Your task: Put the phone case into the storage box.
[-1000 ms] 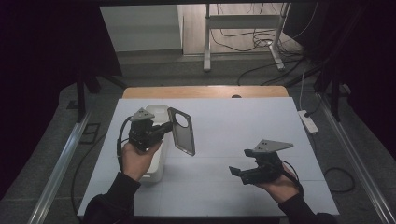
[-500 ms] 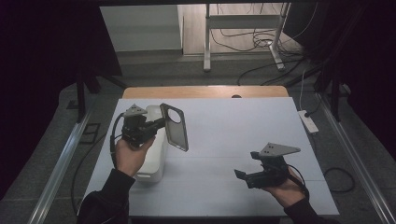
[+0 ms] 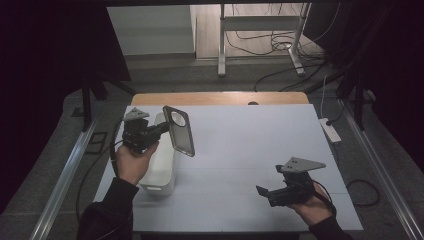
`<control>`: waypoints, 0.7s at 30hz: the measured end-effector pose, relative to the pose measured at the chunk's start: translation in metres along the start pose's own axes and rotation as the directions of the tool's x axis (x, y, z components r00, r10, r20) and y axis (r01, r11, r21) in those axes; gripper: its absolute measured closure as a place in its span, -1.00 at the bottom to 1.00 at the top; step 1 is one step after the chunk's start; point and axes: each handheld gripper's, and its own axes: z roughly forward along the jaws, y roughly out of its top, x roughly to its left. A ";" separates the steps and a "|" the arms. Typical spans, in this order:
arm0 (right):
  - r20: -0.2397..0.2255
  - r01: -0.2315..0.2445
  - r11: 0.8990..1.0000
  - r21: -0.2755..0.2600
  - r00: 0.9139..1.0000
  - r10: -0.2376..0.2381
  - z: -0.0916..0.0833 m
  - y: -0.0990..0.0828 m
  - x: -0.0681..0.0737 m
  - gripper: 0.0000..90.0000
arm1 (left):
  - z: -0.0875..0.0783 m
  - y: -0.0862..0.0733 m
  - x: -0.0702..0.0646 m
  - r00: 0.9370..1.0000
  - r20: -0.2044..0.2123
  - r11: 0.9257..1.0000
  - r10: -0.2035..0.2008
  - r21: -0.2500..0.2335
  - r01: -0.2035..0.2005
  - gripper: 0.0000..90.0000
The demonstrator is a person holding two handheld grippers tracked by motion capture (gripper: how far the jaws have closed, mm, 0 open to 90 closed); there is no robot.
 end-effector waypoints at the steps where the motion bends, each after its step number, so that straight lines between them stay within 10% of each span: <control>1: 0.002 -0.002 1.000 0.001 1.000 0.002 -0.001 0.000 0.000 -0.91 | -0.001 0.000 0.001 1.000 -0.007 1.000 -0.001 0.001 0.001 0.98; 21: 0.053 -0.035 0.999 -0.015 0.998 0.036 -0.014 -0.016 -0.015 -0.97 | -0.003 0.009 0.029 0.995 -0.093 0.999 -0.041 -0.003 0.041 0.98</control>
